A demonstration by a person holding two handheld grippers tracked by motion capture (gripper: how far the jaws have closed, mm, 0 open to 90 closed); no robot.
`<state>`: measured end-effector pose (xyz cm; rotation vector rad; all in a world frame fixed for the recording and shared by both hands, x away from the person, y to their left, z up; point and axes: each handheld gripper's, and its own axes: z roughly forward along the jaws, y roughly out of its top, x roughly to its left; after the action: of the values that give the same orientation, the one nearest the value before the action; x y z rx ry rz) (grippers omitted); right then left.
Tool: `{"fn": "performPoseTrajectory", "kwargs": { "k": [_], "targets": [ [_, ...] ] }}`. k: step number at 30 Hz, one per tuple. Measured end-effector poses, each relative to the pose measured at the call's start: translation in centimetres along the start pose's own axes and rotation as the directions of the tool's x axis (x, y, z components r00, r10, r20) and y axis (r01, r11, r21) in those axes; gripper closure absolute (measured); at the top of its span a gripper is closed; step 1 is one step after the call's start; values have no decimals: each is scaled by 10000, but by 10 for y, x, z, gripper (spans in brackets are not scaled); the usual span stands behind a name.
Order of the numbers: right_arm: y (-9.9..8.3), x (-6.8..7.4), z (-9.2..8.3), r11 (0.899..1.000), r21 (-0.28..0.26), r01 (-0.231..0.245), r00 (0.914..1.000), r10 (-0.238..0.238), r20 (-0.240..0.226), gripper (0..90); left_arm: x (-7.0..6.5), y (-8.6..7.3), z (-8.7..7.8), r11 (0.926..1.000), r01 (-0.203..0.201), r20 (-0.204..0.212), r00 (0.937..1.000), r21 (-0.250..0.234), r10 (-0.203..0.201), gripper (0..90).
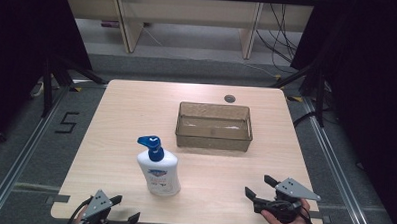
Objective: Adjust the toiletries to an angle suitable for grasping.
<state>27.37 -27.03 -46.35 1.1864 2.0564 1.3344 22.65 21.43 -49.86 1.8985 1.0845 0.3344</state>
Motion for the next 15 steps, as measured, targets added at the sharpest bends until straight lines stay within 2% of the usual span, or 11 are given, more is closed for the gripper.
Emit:
{"fn": "performPoseTrajectory", "kwargs": {
  "k": [1, 2, 4, 6, 9, 10, 11, 12, 13, 14, 15],
  "targets": [
    [1, 2, 0, 9994, -205, -271, 9996, 270, -39, 210, 0, 0, 0, 10000, -1, 21, 10000, -15, 1, 153],
    [3, 0, -1, 9997, -195, 169, 9999, -169, 7, 207, 2, 0, -1, 9997, -182, 11, 9998, 160, 182, 153],
    [6, 4, -1, 9996, -259, -108, 9999, 104, -137, 206, 0, 0, 1, 10000, -14, 29, 10000, 6, 14, 153],
    [9, 5, 0, 9988, -410, 261, 9995, -268, -154, 207, 0, 0, 1, 10000, -12, 7, 10000, 14, 12, 153],
    [11, 10, 1, 9993, -363, 93, 9993, -106, -356, 209, 1, 0, 1, 10000, -8, -10, 10000, 22, 8, 153],
    [12, 9, 2, 9981, -492, 370, 9987, -387, -335, 210, 1, 0, 1, 10000, -10, -15, 10000, 23, 10, 153],
    [13, 10, 3, 9981, -553, 257, 9979, -288, -572, 211, 1, 0, 0, 10000, -21, -25, 10000, 50, 21, 153],
    [15, 11, 3, 9971, -640, 419, 9980, -449, -454, 212, 1, 0, 0, 10000, -32, -38, 10000, 79, 32, 153],
    [16, 12, 2, 9983, -481, 330, 9980, -355, -516, 214, 1, 0, 1, 10000, -16, -28, 10000, 67, 16, 153],
    [17, 12, 2, 9975, -553, 433, 9978, -459, -480, 216, 0, 0, 1, 10000, 31, -25, 10000, 19, -31, 153],
    [18, 14, 2, 9984, -527, 224, 9985, -250, -493, 218, 0, 0, 1, 10000, 23, -30, 10000, 19, -23, 153]
  ]
}}
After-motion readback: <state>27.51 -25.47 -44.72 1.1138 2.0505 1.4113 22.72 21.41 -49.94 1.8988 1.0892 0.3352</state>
